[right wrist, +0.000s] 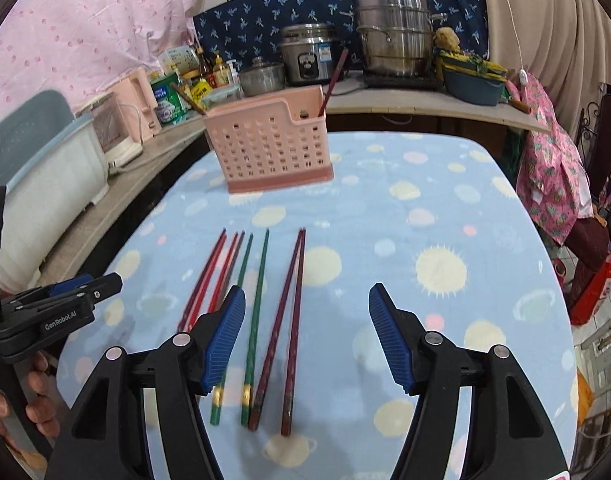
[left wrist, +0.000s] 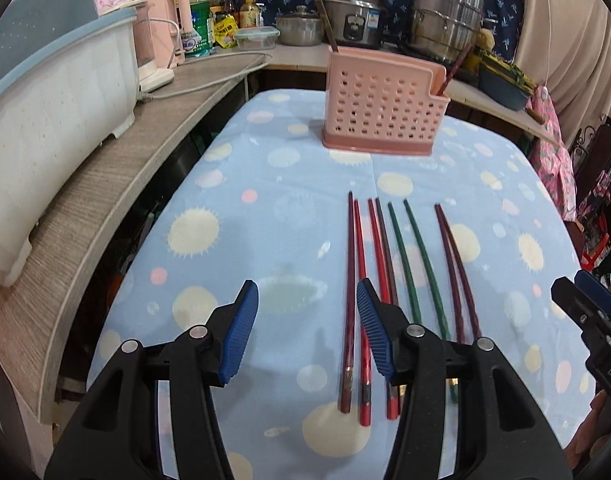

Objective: Organize utensils
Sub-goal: 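Move both open tools back to the row of chopsticks, then close right tool on a dark red chopstick while left tool grasps another dark red one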

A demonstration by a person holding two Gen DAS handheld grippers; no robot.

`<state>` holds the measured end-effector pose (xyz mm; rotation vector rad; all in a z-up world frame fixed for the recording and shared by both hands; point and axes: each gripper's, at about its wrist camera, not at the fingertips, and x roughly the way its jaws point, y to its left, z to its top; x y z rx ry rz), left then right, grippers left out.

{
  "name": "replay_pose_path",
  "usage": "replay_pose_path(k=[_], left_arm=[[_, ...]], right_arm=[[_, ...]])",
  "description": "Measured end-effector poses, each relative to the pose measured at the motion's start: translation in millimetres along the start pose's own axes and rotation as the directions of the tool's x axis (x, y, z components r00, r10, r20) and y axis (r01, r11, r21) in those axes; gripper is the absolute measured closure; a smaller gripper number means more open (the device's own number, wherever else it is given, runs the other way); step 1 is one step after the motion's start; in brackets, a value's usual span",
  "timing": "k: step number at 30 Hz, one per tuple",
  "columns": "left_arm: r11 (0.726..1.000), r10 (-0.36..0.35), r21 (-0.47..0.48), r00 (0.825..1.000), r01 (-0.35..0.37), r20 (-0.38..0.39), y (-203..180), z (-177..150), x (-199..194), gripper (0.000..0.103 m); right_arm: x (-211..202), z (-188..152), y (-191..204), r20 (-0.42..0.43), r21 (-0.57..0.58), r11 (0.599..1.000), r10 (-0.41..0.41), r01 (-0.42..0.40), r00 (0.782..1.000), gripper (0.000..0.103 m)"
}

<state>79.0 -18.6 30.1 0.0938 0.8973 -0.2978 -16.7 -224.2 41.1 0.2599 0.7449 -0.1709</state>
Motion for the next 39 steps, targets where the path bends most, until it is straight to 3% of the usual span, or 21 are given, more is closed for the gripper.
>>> replay_pose_path(k=[11,14,16,22,39], left_arm=[[1.000,0.003,0.013,0.998,-0.002,-0.070,-1.2,-33.7,13.6,0.051],[1.000,0.011,0.022,0.998,-0.009,-0.065,-2.1,-37.5,13.5,0.045],[1.000,0.011,0.028,0.998,-0.009,-0.063,-2.5,-39.5,13.3,0.044],[1.000,0.012,0.030,0.997,-0.010,-0.074,-2.7,-46.1,17.1,0.042],[0.999,0.002,0.034,0.992,0.002,-0.123,-4.8,-58.8,31.3,0.042]], right_arm=[[19.4,-46.6,3.5,-0.087,-0.009,1.000,-0.001,0.000,0.996,0.042],[23.0,-53.3,6.4,-0.097,-0.022,1.000,-0.008,0.006,0.995,0.048],[24.9,-56.8,8.1,-0.100,-0.033,0.999,-0.017,0.014,0.995,0.058],[32.3,-65.8,12.0,-0.122,-0.045,0.999,-0.011,0.006,0.992,0.069],[44.6,-76.9,13.4,-0.157,-0.063,0.998,-0.023,0.013,0.987,0.081]])
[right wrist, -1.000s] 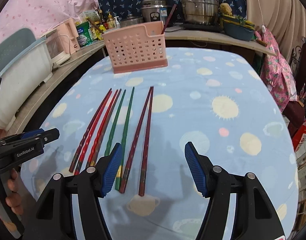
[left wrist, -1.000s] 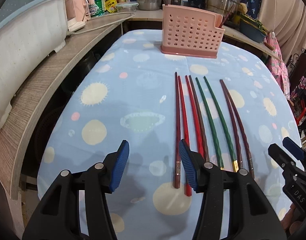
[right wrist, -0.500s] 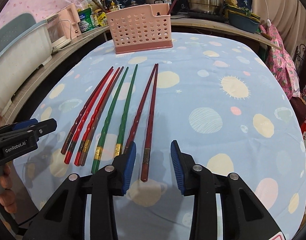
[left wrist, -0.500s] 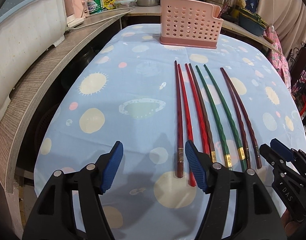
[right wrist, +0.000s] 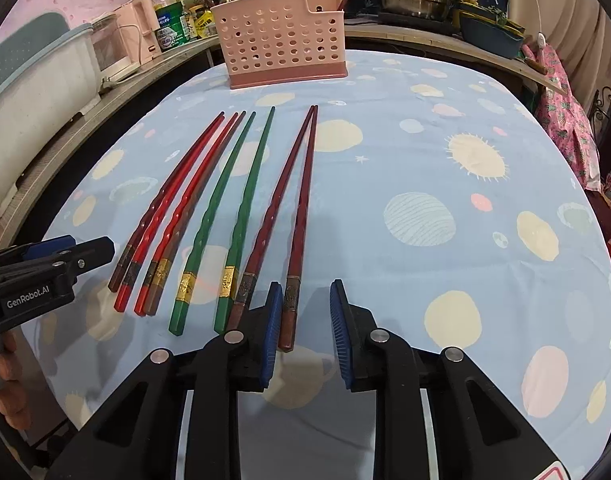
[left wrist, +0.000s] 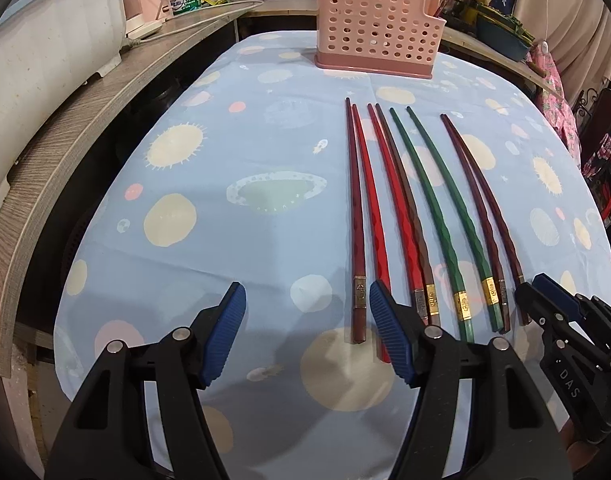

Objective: Organize utensils
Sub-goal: 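Close right tool on a dark red chopstick while left tool grasps another dark red one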

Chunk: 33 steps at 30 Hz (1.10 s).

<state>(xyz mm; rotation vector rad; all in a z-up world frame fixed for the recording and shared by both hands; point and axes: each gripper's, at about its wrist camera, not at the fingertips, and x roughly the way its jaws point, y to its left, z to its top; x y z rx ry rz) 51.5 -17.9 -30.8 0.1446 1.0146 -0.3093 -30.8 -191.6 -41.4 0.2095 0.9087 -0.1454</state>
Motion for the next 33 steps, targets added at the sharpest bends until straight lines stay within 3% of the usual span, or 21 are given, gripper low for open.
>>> replay_pose_path(k=[10,22,33], left_arm=[[1.000,-0.015,-0.010,0.999,0.015,-0.034,-0.3,-2.3,10.6,0.042],[1.000,0.013,-0.008,0.999,-0.014,-0.039,2.0,-2.9,17.8,0.042],[1.000,0.012,-0.002,0.999,-0.012,-0.031,4.0,-1.2,16.1,0.081]], right_arm=[[1.1,0.8,-6.1,0.000,0.013,1.000,-0.008,0.008,1.000,0.092],[1.4,0.7,-6.7,0.000,0.008,1.000,-0.011,0.011,1.000,0.092],[1.9,1.0,-5.9,0.000,0.005,1.000,-0.012,0.012,1.000,0.092]])
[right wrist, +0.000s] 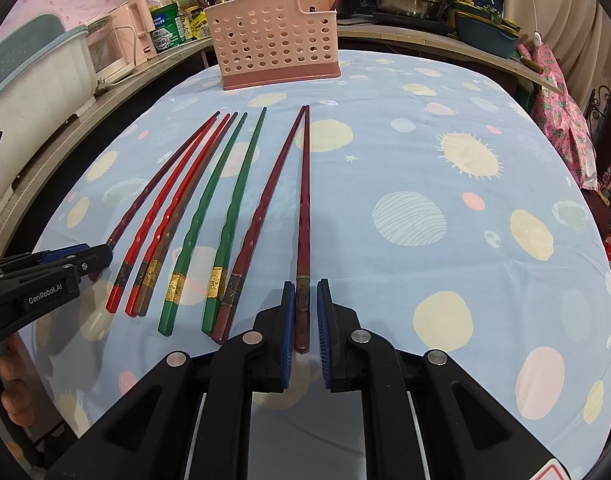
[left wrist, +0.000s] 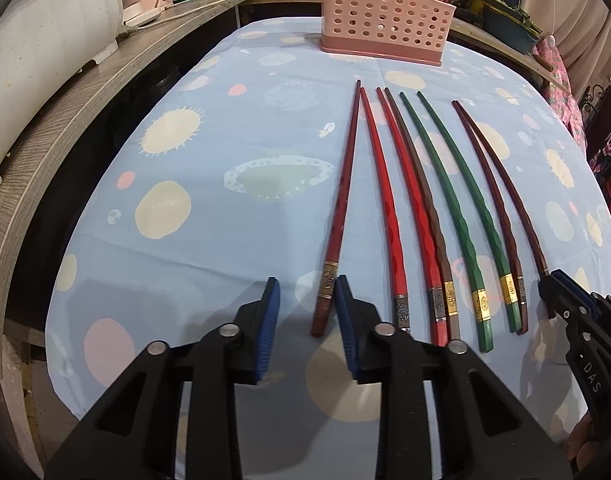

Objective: Organize utensils
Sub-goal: 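Close right tool on a dark red chopstick while left tool grasps another dark red one, then lift both held chopsticks and carry them over the pink basket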

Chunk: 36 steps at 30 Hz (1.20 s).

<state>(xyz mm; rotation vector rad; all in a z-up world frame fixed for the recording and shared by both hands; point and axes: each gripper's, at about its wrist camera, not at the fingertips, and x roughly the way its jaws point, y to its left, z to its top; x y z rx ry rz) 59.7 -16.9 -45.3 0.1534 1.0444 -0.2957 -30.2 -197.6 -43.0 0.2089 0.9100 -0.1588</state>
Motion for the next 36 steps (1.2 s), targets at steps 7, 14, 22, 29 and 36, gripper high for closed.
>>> replay_pose_path(k=[7,14,22,29,36], left_arm=[[1.000,-0.002,0.002,1.000,0.002,-0.006,0.0,1.5,0.3,0.092],[1.000,-0.006,-0.004,1.000,0.006,-0.014,2.9,3.3,0.1,0.094],[1.000,-0.017,-0.024,1.000,0.018,0.012,9.4,12.6,-13.3,0.096],[0.998,-0.041,-0.043,0.997,0.044,0.067,15.6,30.5,-36.8,0.096],[0.995,-0.065,-0.062,0.986,0.075,0.153,21.3,58.6,-69.5,0.096]], right_arm=[[0.3,1.5,-2.0,-0.004,0.007,1.000,0.004,-0.004,1.000,0.096],[-3.9,8.3,-11.5,0.001,0.038,0.999,0.017,-0.017,1.000,0.096],[-19.9,28.5,-25.1,0.054,0.069,0.997,0.013,-0.017,0.998,0.096],[-42.1,53.8,-32.7,0.124,0.082,0.996,0.017,-0.028,0.992,0.096],[-71.3,93.4,-35.9,0.218,0.089,0.994,0.037,-0.057,0.975,0.096]])
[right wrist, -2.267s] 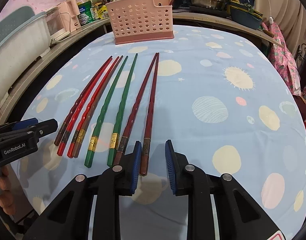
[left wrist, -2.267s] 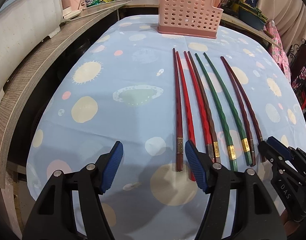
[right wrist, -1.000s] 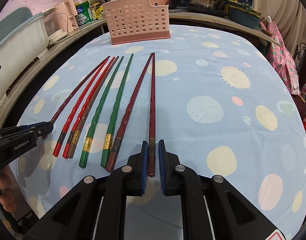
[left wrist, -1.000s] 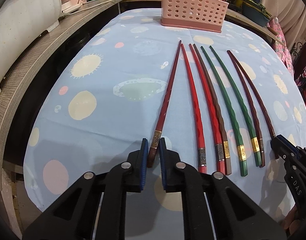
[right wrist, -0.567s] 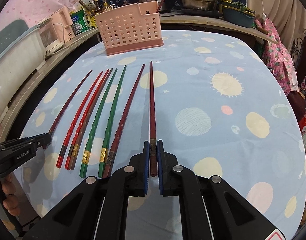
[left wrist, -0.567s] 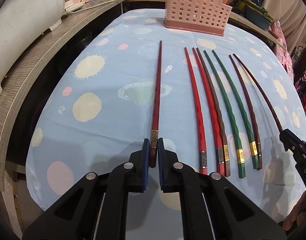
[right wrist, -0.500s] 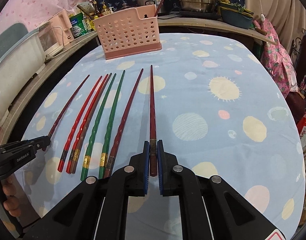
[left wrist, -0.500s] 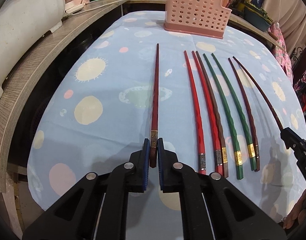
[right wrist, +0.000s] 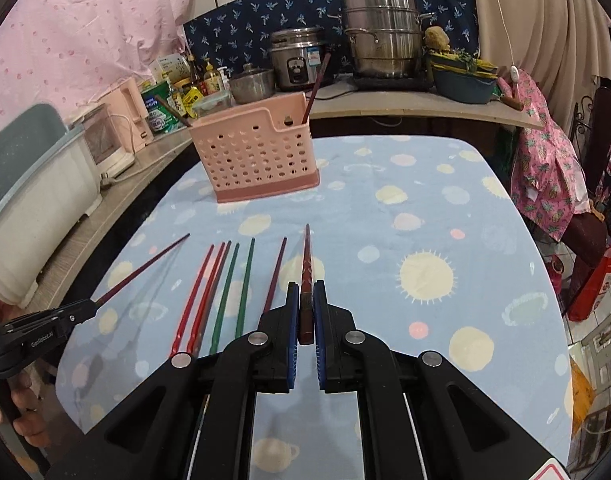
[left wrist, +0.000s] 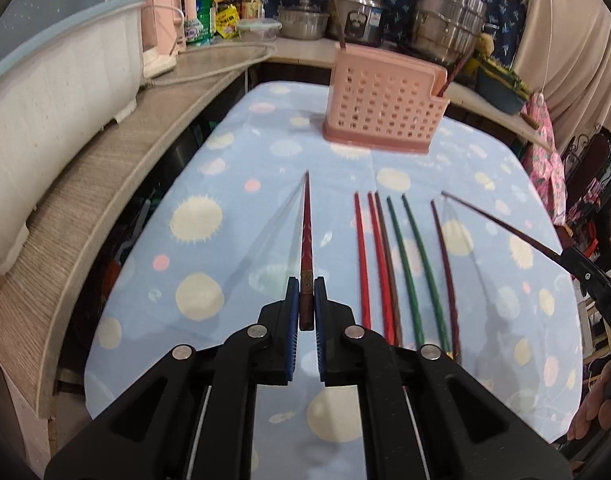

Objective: Organize utensils
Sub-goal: 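Lift both held chopsticks and carry them over the pink basket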

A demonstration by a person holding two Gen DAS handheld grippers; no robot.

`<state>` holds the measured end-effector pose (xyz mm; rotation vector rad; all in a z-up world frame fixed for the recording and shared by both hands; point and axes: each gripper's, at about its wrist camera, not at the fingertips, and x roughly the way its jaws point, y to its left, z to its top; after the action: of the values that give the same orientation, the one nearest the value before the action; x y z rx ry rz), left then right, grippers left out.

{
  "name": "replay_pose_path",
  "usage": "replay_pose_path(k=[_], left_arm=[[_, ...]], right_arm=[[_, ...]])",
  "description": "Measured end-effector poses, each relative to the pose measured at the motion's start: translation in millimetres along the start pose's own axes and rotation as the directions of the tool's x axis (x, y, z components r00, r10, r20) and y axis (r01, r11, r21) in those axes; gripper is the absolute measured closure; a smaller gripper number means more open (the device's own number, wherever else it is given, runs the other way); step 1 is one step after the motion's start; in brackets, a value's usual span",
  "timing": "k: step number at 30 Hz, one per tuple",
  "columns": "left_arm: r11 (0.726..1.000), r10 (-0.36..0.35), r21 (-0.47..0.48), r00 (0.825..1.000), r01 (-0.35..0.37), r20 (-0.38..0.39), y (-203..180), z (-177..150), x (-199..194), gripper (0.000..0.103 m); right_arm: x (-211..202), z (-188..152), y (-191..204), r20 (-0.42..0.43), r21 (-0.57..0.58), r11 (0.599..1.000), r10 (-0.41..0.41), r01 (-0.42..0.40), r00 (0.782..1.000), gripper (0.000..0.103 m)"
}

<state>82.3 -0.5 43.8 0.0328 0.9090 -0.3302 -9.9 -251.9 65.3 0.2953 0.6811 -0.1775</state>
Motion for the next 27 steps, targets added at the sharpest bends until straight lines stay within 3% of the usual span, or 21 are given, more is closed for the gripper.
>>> replay_pose_path(k=[14,21,27], left_arm=[[1.000,-0.009,-0.022,0.985,0.013,0.175,-6.3,103.5,-33.6,0.096],[0.999,-0.032,-0.032,0.976,0.040,0.216,-16.3,148.5,-32.3,0.096],[0.998,-0.044,-0.032,0.961,0.055,0.272,-26.6,183.7,-41.3,0.096]], right_arm=[[-5.2,89.5,-1.8,0.142,0.016,0.999,0.035,-0.038,0.989,0.096],[11.0,126.3,-9.4,0.159,0.040,0.997,0.053,-0.060,0.986,0.096],[3.5,164.4,-7.1,0.221,0.032,0.997,0.067,-0.076,0.973,0.096]])
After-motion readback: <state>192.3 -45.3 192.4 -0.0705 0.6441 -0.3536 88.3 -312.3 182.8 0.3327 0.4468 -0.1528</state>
